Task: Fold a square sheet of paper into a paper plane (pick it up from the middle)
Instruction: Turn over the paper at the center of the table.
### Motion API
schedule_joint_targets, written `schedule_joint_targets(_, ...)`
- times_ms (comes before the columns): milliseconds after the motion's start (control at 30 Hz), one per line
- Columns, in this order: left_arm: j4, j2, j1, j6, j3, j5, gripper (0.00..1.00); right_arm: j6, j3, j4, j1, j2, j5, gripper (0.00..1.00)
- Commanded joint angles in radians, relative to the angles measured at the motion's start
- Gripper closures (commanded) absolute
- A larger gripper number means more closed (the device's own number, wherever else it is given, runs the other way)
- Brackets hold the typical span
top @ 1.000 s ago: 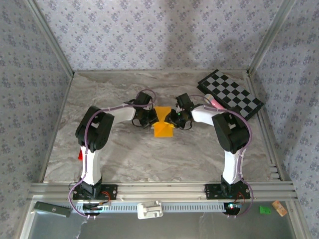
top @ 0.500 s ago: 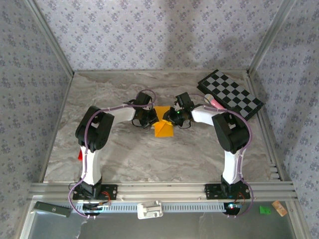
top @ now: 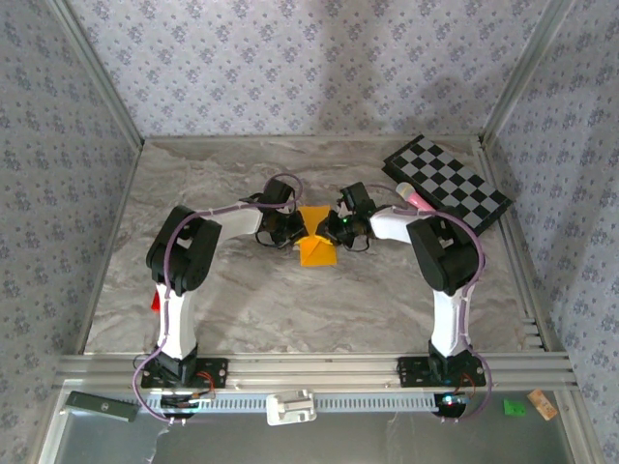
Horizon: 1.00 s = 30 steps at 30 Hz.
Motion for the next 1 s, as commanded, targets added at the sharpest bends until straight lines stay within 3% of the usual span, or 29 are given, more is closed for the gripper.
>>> schedule_joint_targets(0, -0.079, -0.031, 0.017, 0.038, 0.000, -0.025, 0.90, -0.027, -0.003, -0.003, 0.004, 0.003, -0.003, 0.89)
schedule_joint_targets(100, -0.099, -0.104, 0.056, 0.080, 0.003, -0.025, 0.83, -0.061, -0.003, 0.017, -0.006, -0.024, -0.018, 0.93)
schedule_joint_targets(300, -0.048, -0.279, 0.147, 0.106, -0.071, 0.039, 0.55, -0.088, -0.003, 0.091, -0.040, -0.091, -0.090, 0.95)
schedule_joint_targets(500, 0.185, -0.373, 0.176, 0.013, -0.211, 0.214, 0.24, -0.007, 0.000, 0.210, -0.065, -0.129, -0.202, 0.95)
schedule_joint_targets(600, 0.338, -0.394, 0.173, -0.065, -0.276, 0.286, 0.15, 0.048, 0.001, 0.278, -0.072, -0.141, -0.250, 0.95)
schedule_joint_targets(633, 0.371, -0.400, 0.172, -0.087, -0.290, 0.297, 0.07, 0.064, 0.002, 0.296, -0.073, -0.144, -0.264, 0.95)
schedule_joint_targets(733, 0.411, -0.409, 0.160, -0.123, -0.308, 0.306, 0.02, 0.109, 0.010, 0.337, -0.075, -0.151, -0.295, 0.95)
schedule_joint_targets(967, 0.622, -0.364, 0.134, -0.264, -0.335, 0.347, 0.04, 0.240, 0.026, 0.452, -0.096, -0.138, -0.374, 0.94)
